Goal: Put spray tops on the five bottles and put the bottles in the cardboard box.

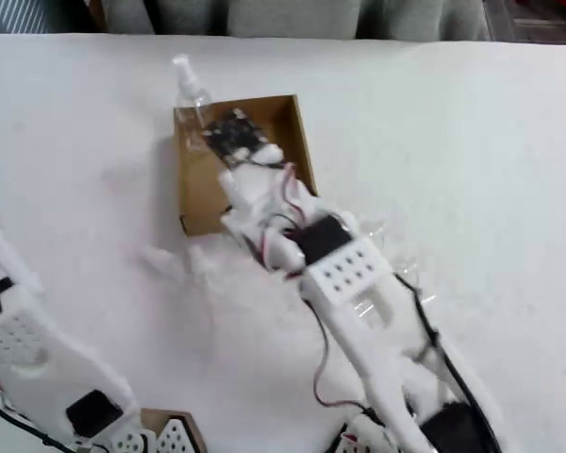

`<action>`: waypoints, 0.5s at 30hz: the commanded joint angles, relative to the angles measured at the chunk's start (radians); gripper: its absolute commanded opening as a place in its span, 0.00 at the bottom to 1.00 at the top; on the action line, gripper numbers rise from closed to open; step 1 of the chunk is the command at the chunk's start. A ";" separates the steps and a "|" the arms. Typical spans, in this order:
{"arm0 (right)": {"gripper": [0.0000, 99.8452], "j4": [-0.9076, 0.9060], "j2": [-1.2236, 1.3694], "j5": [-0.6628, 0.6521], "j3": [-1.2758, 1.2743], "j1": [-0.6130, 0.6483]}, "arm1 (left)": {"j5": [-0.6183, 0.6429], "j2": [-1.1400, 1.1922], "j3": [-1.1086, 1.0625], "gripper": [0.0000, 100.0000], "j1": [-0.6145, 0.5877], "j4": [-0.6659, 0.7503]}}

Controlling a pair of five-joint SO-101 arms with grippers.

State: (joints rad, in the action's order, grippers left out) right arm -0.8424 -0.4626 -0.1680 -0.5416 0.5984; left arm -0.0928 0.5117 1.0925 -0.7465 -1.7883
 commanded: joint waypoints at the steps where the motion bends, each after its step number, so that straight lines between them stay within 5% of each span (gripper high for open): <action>1: 0.02 -0.004 -0.239 0.008 -0.075 -0.054 | 0.048 -0.268 -0.195 0.04 0.168 0.002; 9: 0.02 0.007 -0.562 0.008 -0.166 -0.153 | 0.077 -0.608 -0.615 0.04 0.447 0.094; 15: 0.02 0.219 -0.630 0.008 -0.167 -0.318 | 0.077 -0.931 -0.991 0.04 0.624 0.285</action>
State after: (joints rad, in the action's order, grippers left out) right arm -0.7196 -1.0625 -0.1680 -0.7165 0.3498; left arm -0.0269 -0.1741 0.3069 -0.2294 -1.6379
